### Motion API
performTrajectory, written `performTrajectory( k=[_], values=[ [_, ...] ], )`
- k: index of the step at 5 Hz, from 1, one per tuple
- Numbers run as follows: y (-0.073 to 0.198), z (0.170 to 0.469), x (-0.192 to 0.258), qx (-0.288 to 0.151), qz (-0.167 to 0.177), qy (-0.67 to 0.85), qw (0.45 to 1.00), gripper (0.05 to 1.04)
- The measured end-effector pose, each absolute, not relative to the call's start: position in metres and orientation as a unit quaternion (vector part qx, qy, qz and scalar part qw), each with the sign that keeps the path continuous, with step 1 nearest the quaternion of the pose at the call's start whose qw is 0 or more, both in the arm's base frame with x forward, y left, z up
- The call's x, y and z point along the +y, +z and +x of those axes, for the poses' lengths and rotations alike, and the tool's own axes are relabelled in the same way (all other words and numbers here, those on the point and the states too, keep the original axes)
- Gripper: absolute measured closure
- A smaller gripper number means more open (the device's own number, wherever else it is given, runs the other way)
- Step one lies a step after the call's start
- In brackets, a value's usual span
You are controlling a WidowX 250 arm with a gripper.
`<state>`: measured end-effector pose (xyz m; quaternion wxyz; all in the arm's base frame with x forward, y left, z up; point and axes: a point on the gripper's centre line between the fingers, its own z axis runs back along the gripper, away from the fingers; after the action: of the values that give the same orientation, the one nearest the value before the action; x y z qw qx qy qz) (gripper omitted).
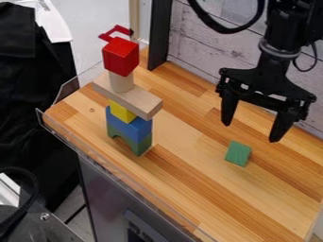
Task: Put the green triangle on the top of the red block
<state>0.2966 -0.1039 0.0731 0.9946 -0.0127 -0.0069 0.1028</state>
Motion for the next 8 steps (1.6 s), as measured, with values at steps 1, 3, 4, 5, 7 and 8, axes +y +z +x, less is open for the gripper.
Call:
performTrajectory(
  k=[1, 3, 4, 5, 7, 8],
  values=[
    [0.062, 0.293, -0.102, 0.011, -0.005, 0.105, 0.994, 0.083],
    [0.044, 0.301, -0.097, 0.008, -0.030, 0.141, 0.989, 0.083],
    [0.039, 0.304, -0.097, 0.009, -0.039, 0.150, 0.988, 0.083],
    [0.024, 0.303, -0.092, 0.029, -0.029, 0.155, 0.987, 0.083],
    [0.006, 0.308, -0.086, 0.041, -0.034, 0.168, 0.984, 0.083],
    [0.002, 0.312, -0.085, 0.043, -0.043, 0.174, 0.983, 0.083]
  ],
)
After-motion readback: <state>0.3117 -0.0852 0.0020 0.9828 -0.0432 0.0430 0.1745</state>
